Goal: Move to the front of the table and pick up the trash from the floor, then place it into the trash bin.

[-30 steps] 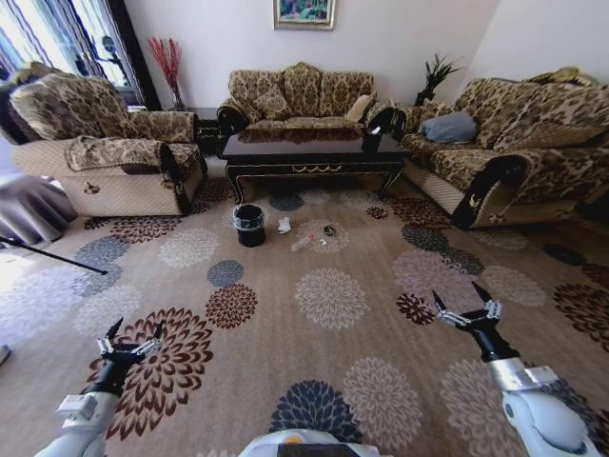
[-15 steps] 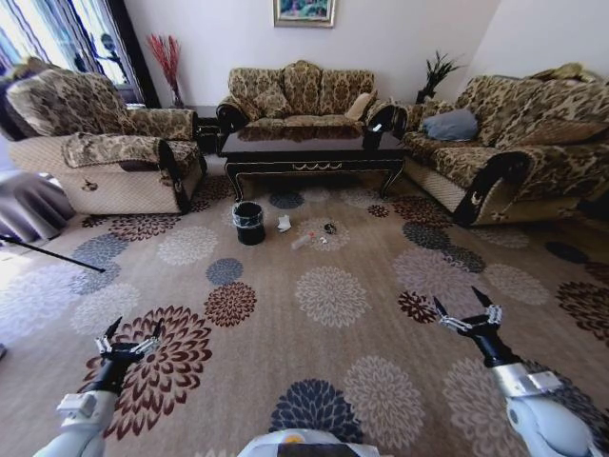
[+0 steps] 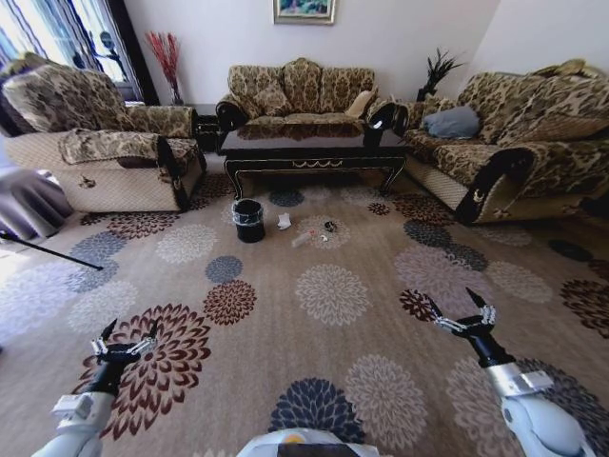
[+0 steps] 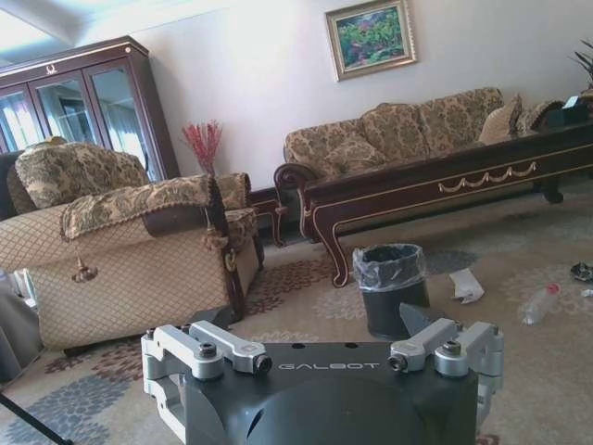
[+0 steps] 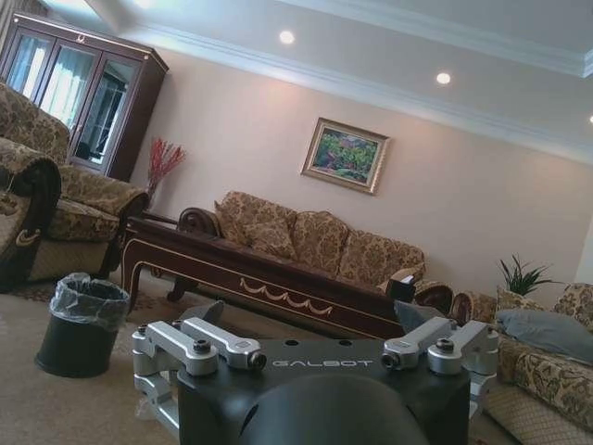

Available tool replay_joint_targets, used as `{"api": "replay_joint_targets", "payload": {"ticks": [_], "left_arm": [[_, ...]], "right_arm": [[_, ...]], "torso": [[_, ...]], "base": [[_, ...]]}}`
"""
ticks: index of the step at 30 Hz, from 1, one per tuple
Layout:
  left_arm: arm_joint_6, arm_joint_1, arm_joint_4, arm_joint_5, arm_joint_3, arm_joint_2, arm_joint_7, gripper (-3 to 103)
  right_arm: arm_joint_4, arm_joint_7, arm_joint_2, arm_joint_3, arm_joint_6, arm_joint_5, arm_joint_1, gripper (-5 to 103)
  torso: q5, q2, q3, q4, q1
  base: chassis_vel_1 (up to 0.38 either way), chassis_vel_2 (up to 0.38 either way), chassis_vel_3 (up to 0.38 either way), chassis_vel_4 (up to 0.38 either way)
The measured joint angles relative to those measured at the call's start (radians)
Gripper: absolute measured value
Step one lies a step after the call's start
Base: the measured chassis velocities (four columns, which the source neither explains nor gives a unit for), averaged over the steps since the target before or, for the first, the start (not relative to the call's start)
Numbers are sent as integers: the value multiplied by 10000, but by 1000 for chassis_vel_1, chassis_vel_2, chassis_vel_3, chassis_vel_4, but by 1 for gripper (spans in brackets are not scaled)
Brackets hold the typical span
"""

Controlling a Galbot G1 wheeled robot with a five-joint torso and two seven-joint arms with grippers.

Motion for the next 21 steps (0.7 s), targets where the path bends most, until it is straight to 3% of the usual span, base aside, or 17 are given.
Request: {"api": "replay_joint_targets", "payload": {"ticks": [21], "left_arm": [[105, 33, -69, -310, 67, 5, -47, 100]], "right_arm": [[-127, -72, 36, 22, 100, 13, 71, 100]], "torso": [[0, -819, -559, 0, -259]], "base": [[0, 0, 0, 0]]}}
